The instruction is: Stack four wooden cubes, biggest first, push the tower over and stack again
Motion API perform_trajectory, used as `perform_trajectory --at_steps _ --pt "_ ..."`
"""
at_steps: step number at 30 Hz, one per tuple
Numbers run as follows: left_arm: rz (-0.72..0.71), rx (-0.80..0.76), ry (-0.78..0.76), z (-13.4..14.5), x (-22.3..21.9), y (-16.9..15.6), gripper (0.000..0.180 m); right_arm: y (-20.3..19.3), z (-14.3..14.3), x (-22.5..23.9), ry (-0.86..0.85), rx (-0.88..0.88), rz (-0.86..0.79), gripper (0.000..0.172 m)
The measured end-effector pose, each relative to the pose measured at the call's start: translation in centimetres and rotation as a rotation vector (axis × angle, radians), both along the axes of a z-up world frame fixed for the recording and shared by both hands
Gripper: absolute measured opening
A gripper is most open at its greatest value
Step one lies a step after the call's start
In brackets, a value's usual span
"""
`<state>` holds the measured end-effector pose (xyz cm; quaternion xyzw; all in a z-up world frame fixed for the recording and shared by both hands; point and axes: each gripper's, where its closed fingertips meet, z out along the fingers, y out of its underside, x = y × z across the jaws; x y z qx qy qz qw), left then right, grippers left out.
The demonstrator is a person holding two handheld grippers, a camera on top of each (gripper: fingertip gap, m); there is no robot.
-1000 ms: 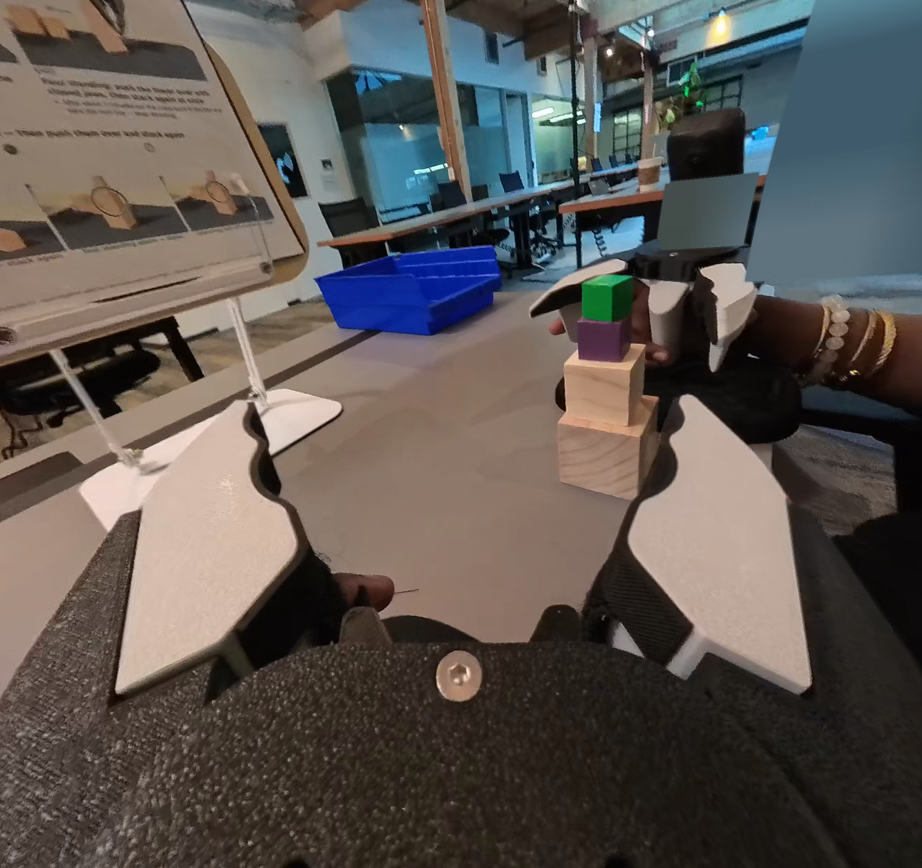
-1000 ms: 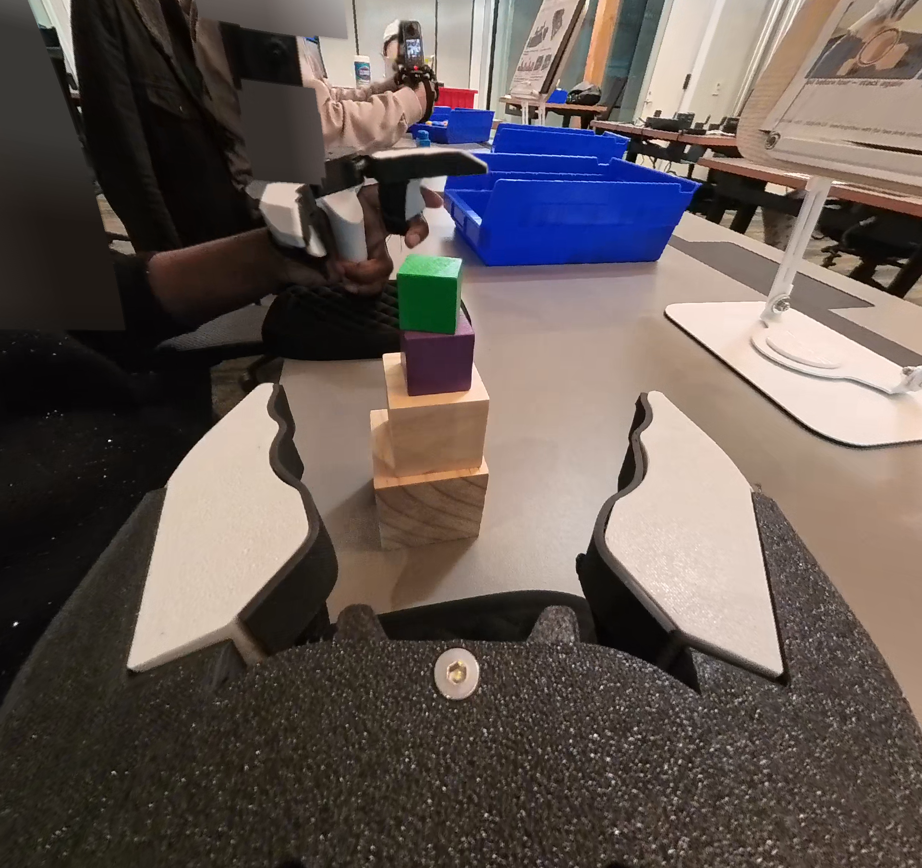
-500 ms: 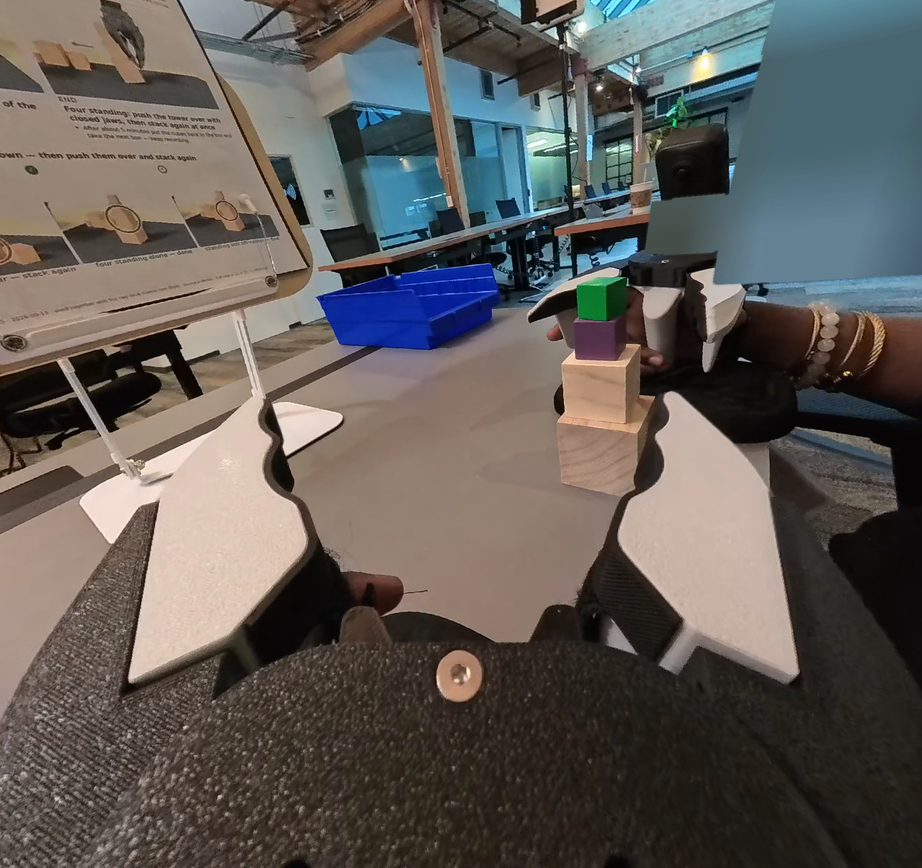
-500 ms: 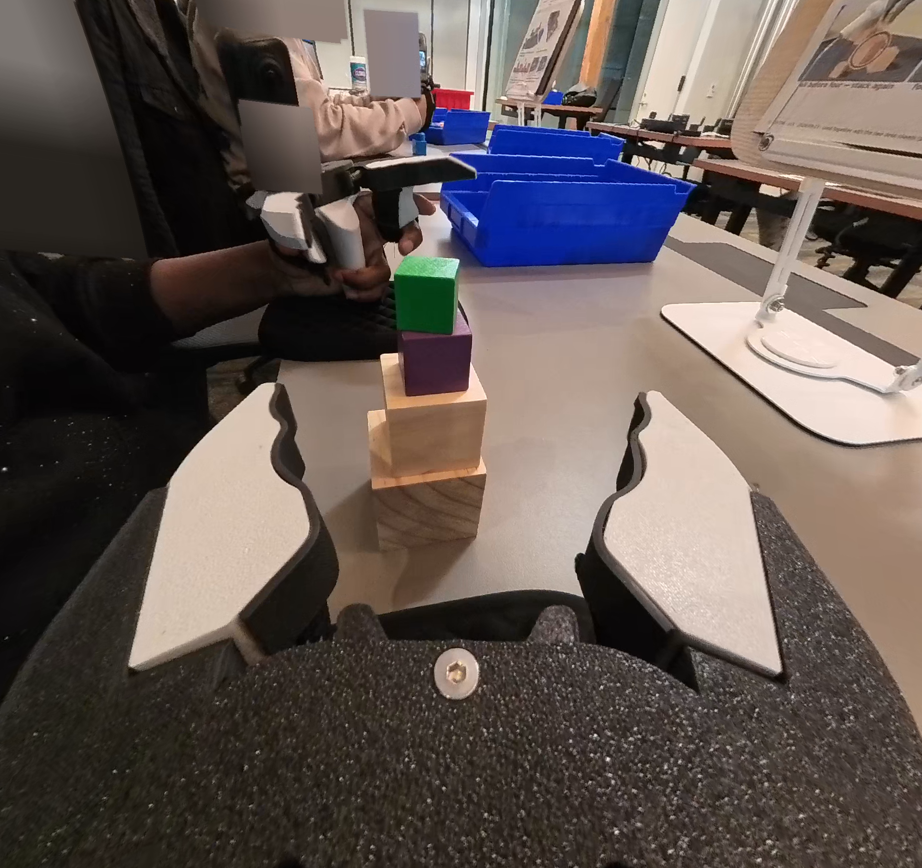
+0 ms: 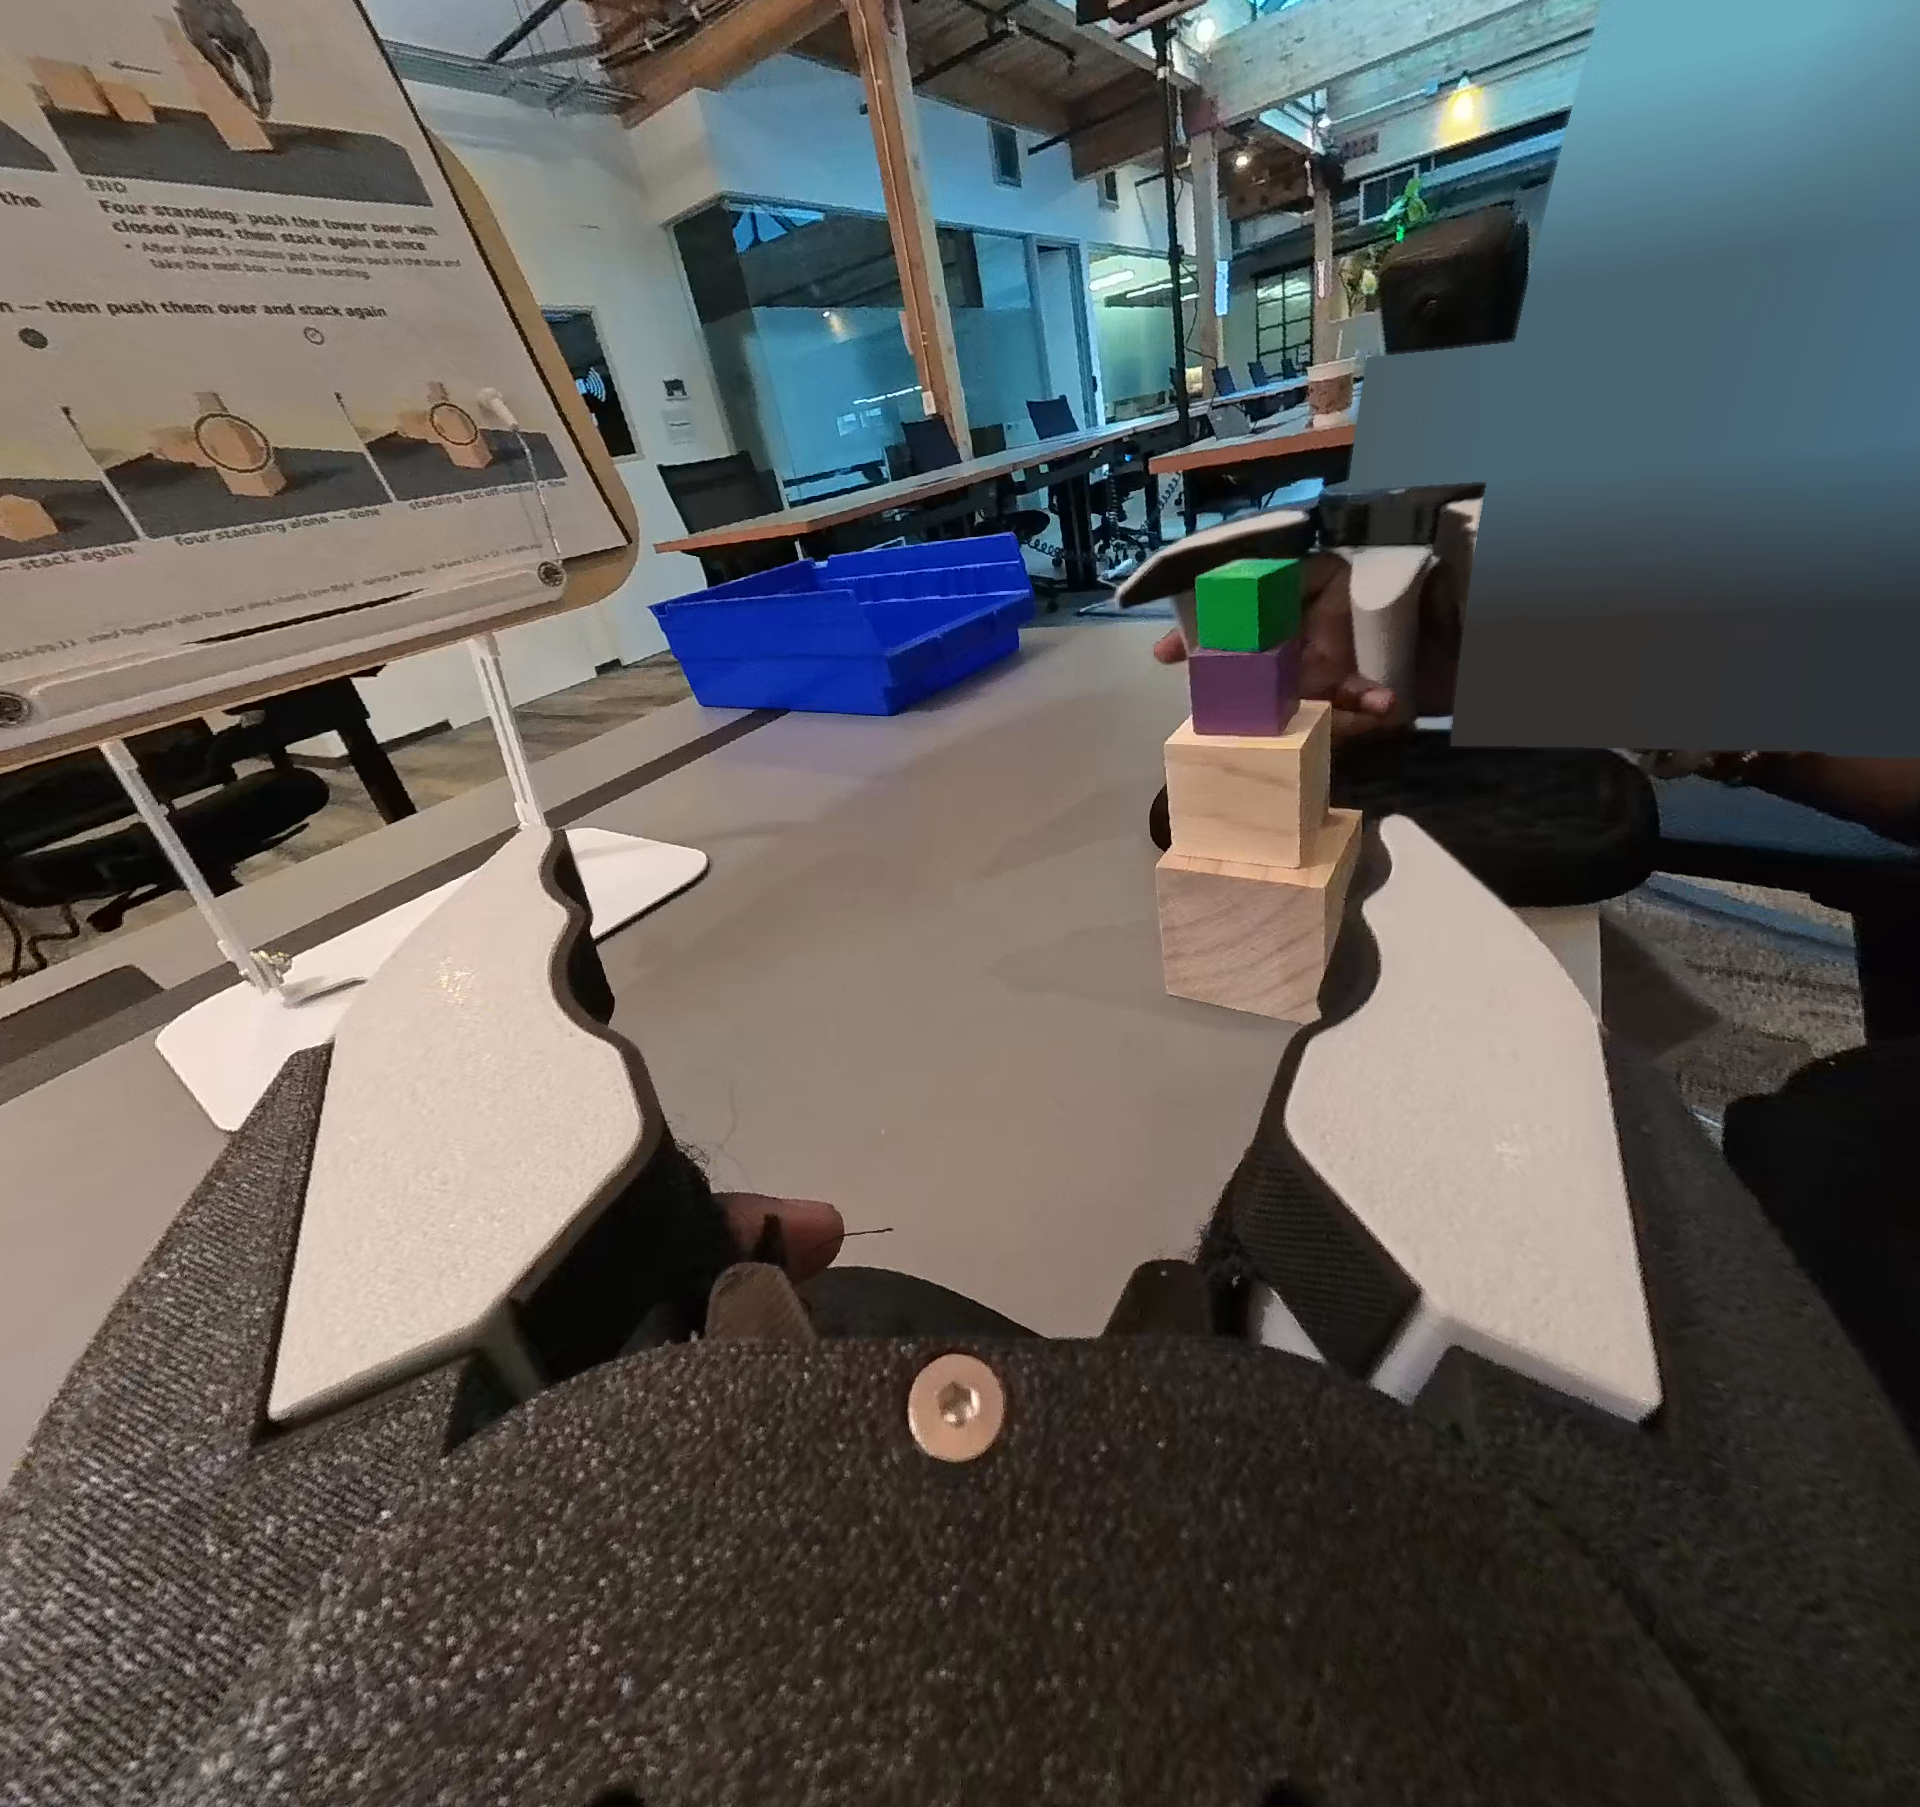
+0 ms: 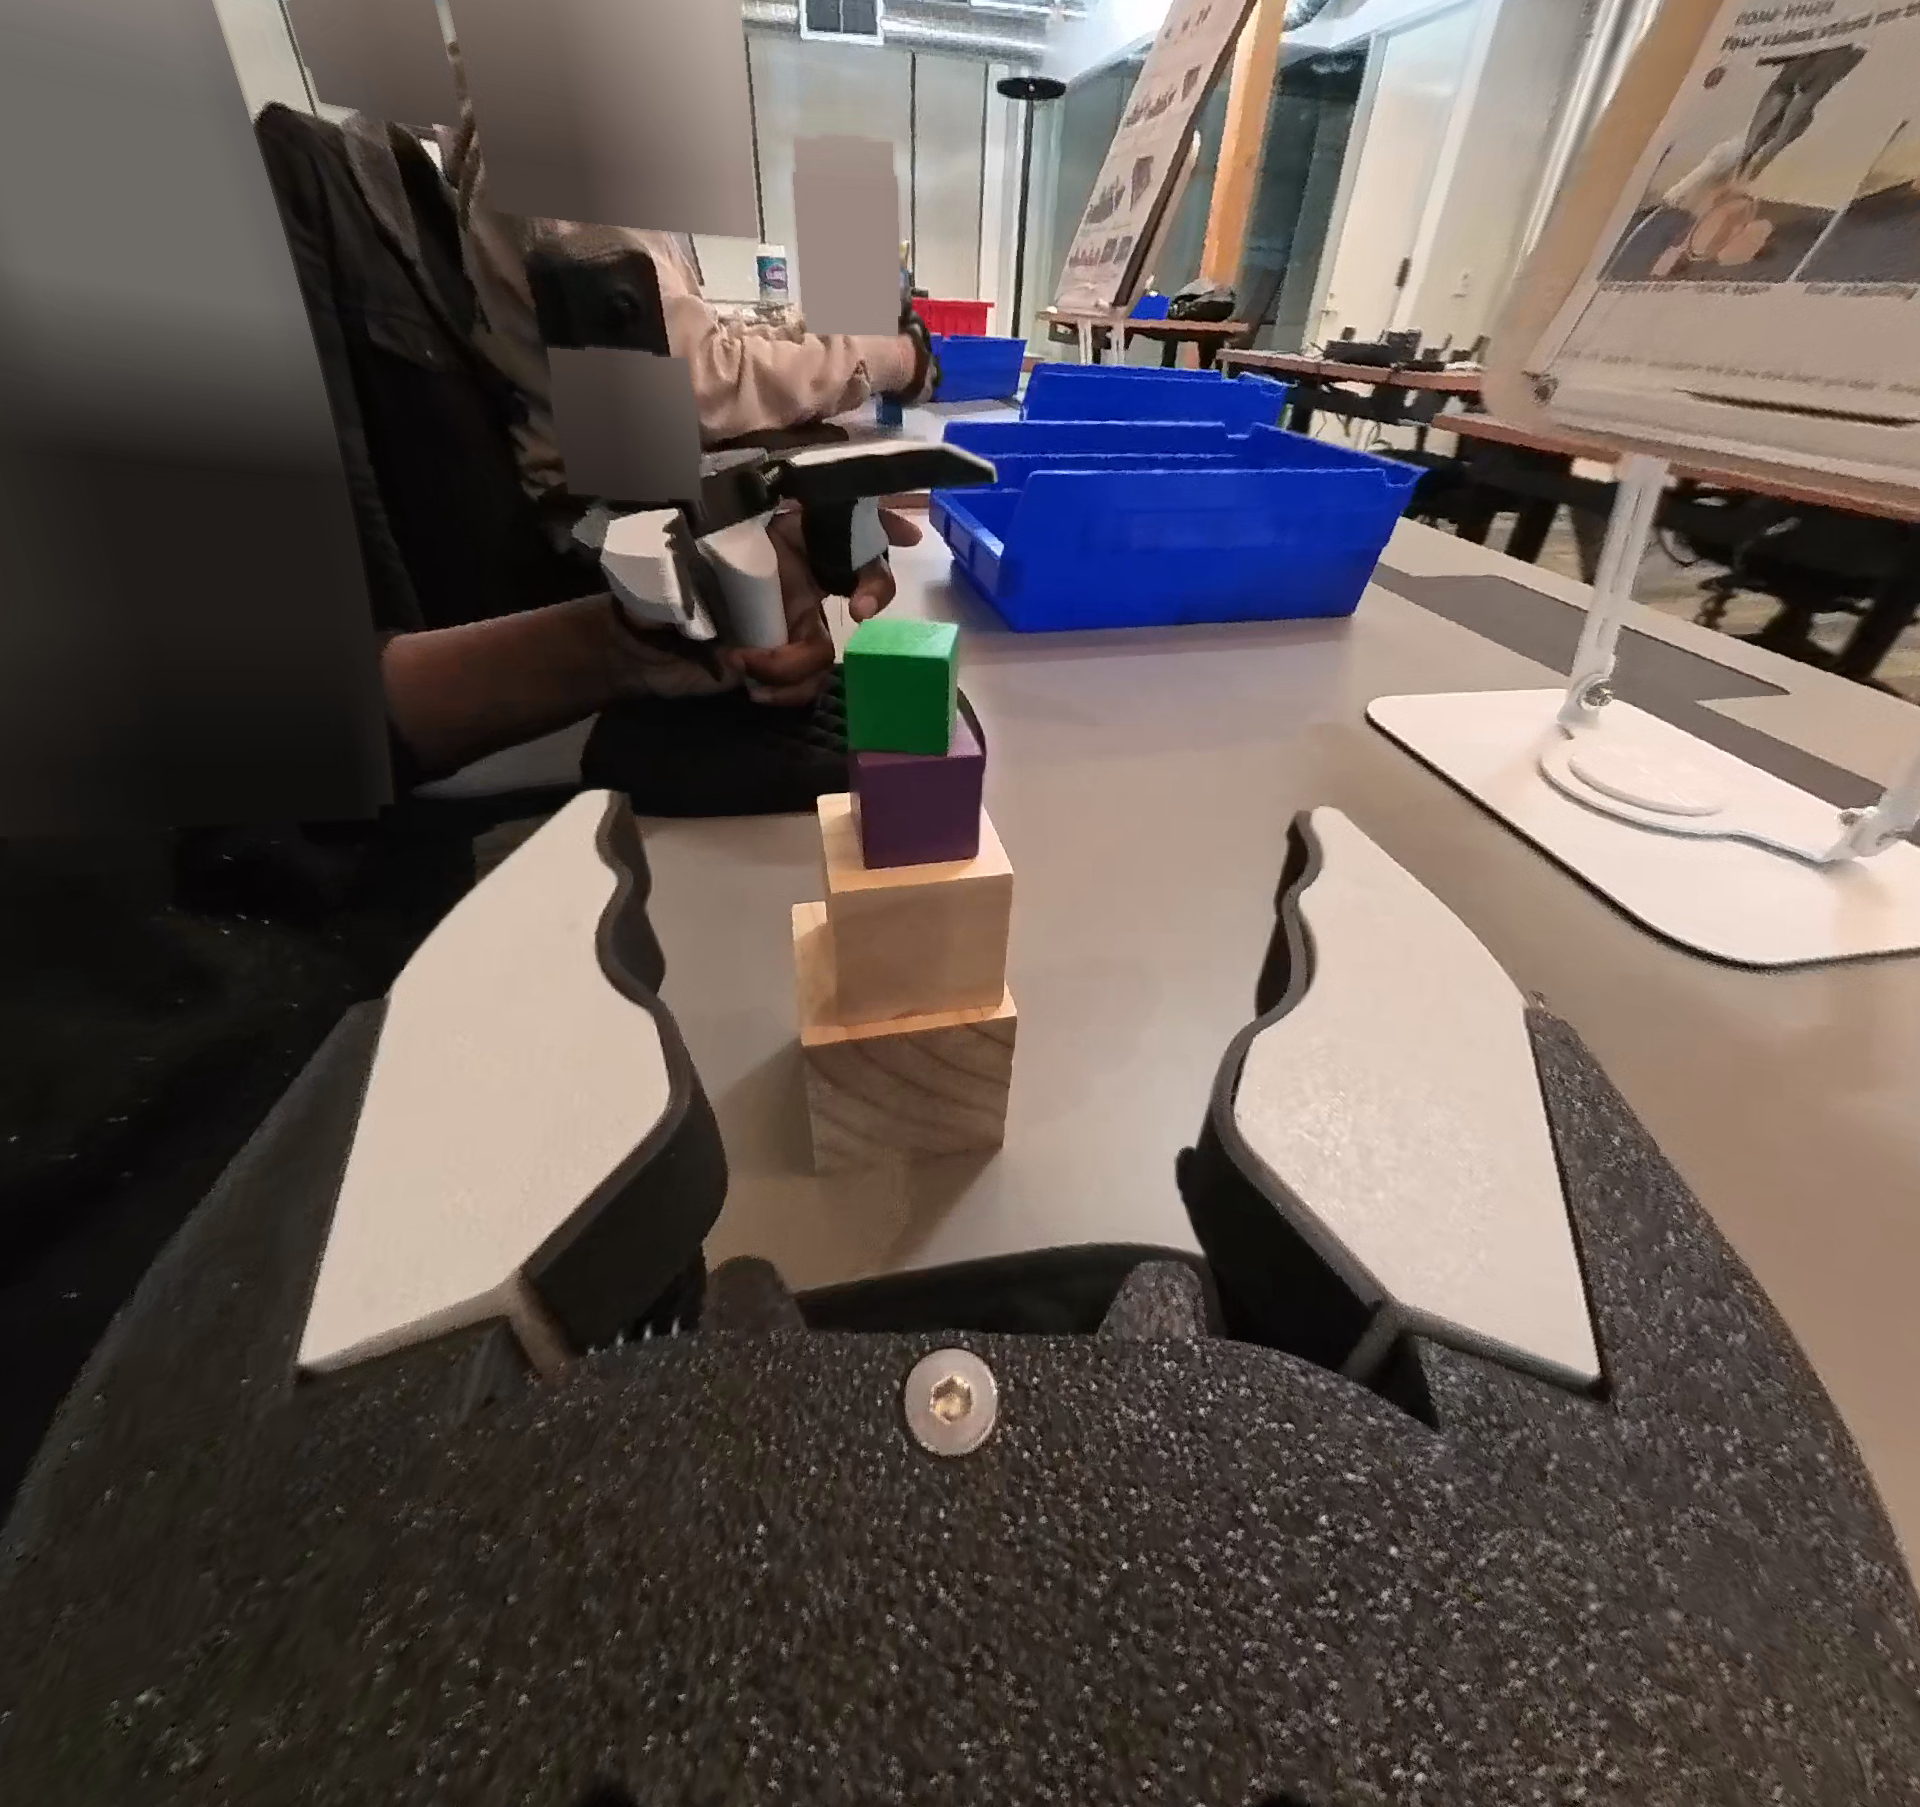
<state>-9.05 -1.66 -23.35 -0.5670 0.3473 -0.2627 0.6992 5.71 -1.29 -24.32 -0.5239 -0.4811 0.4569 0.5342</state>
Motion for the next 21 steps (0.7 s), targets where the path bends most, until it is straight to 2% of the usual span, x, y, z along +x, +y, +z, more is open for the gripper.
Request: perform_trajectory --at_steps 4,6,9,15,21 --pt "0.004 -0.002 0.014 -0.2 0.1 0.1 0.133 0.1 0.3 0.9 -0.016 -0.018 -0.003 0.111" --pt "0.0 -0.002 0.014 -0.2 0.2 0.0 0.133 0.1 0.9 1.4 -0.001 -0.026 -0.008 0.103" --pt "-0.001 -0.01 -0.006 0.0 0.0 0.1 0.132 0.1 1.4 2.3 -0.01 -0.021 -0.015 0.062" --pt "0.011 -0.007 -0.003 0.0 -0.1 0.2 0.133 1.0 -0.1 3.4 -0.141 0.008 -0.078 0.0" --pt "-0.003 -0.02 -0.036 0.2 -0.3 0.2 0.13 0.4 -2.3 2.6 -0.283 -0.045 -0.038 0.0"
